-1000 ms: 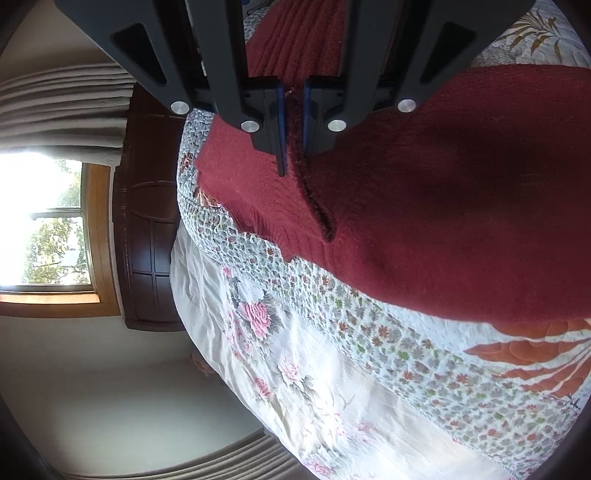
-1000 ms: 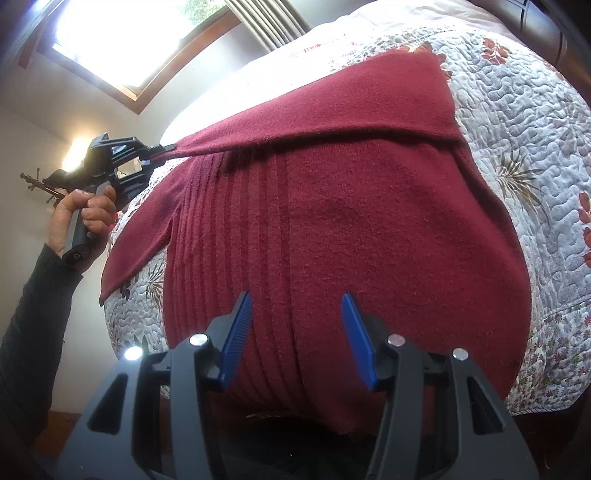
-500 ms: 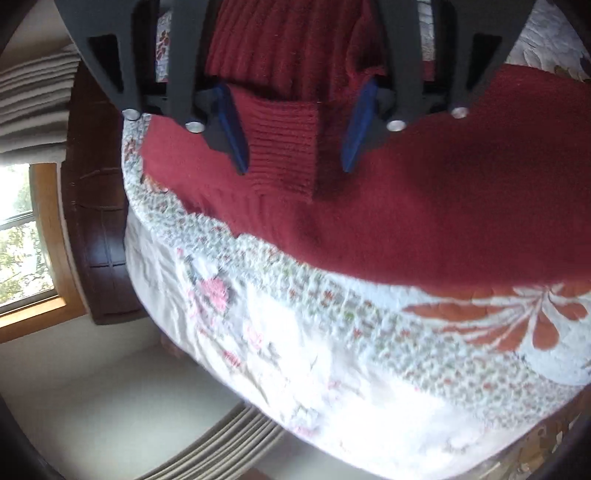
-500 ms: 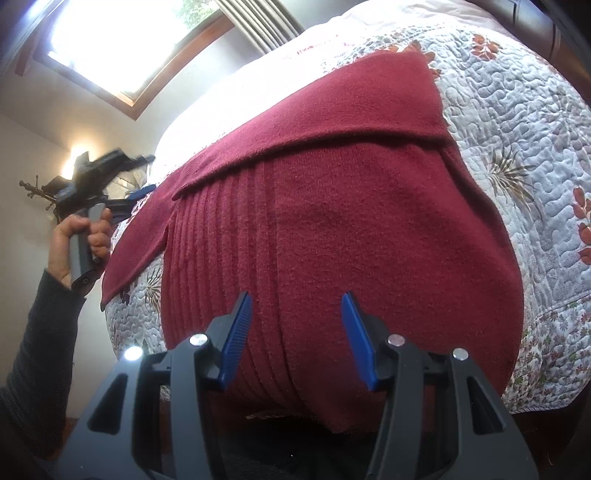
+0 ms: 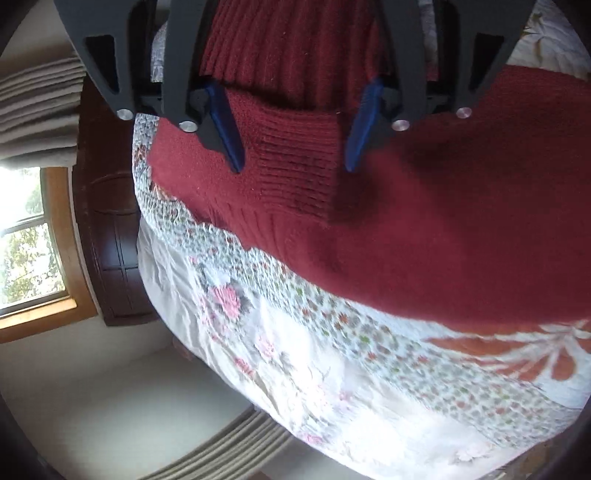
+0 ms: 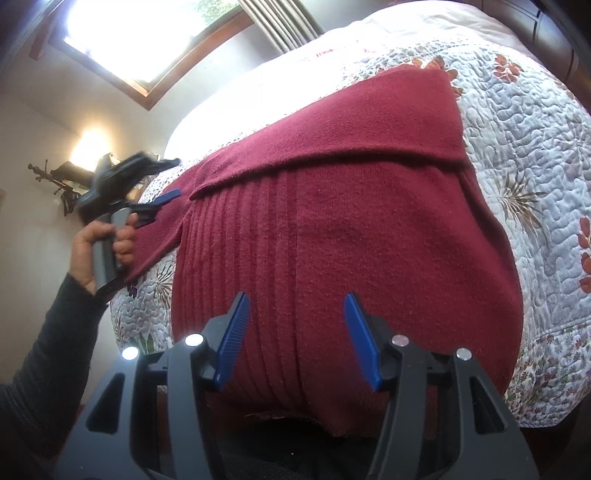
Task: Fold small clothes
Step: 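Grasp the other sleeve cuff with the left gripper and lift it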
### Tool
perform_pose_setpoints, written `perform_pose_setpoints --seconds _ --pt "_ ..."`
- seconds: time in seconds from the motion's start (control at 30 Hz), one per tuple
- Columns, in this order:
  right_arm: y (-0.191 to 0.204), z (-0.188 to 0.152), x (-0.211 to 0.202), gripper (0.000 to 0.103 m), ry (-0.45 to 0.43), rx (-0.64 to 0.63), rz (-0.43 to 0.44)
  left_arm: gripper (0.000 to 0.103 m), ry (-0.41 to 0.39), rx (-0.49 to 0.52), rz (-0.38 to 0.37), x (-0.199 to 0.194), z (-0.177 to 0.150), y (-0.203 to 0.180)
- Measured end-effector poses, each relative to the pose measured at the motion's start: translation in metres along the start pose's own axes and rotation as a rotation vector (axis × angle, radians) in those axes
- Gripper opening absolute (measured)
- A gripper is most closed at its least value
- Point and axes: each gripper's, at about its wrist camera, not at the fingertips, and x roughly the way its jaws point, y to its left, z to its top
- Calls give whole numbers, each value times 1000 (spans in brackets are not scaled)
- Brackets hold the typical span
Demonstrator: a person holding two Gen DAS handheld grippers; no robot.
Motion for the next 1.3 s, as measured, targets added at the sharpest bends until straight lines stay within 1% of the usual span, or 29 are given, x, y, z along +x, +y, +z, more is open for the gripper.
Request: perform_pose_setpoints --seconds 0.03,0.07,0.13,0.2,0.27,0.37,0.43,0.47,0.53,0.57,0.63,0.73,0.77,0.8,0.83,0.87,0.9,0.93,0.97,1.03,1.07,1.13,1.23,1.3 --pt "1 2 2 54 4 -6 5 77 -41 -29 -14 -20 1 11" --pt "3 5 4 54 8 -13 12 81 -95 -72 -19 -46 -1 29" --pt "9 12 9 54 16 -33 29 85 -197 -161 -16 -92 -6 68" --pt "20 18 16 56 25 -61 45 86 -313 -269 18 -143 -17 116" --pt "33 25 24 58 43 -95 57 86 -408 -368 61 -188 -30 163" --pt "57 33 35 58 65 -164 70 86 -541 -513 84 -240 -55 224" --pt "72 36 42 58 79 -204 73 86 -586 -595 78 -257 -64 255" --pt "79 37 46 58 85 -217 74 86 -592 -623 79 -260 -67 267" --pt "89 41 50 58 95 -235 80 86 -584 -672 86 -258 -68 290" --pt "93 42 52 58 97 -243 82 86 -575 -697 67 -253 -66 299" --pt "100 42 52 58 96 -255 85 86 -563 -724 50 -241 -64 309" --pt "107 40 53 58 94 -259 80 86 -564 -691 99 -235 -52 310" --pt "107 39 52 58 93 -256 78 78 -551 -678 127 -235 -47 310" --pt "105 39 51 58 93 -252 75 68 -533 -673 154 -234 -42 311" --pt "104 38 50 58 92 -246 73 47 -513 -670 178 -235 -37 315" --pt "101 36 49 58 92 -237 71 35 -500 -670 192 -234 -33 317" --pt "100 35 49 58 92 -230 68 29 -489 -665 208 -234 -28 317" --pt "98 33 48 58 92 -222 66 17 -478 -657 223 -235 -23 315" --pt "95 32 48 58 92 -216 65 12 -480 -651 228 -239 -23 315" --pt "90 30 45 58 88 -205 63 9 -503 -625 234 -245 -22 306" --pt "87 29 44 58 84 -201 63 9 -519 -604 234 -253 -26 299" --pt "81 28 40 58 75 -191 63 8 -550 -561 214 -263 -26 276" --pt "73 31 35 58 66 -181 53 8 -581 -466 167 -277 -17 229" --pt "67 35 33 58 64 -176 38 8 -588 -368 141 -282 -9 189"
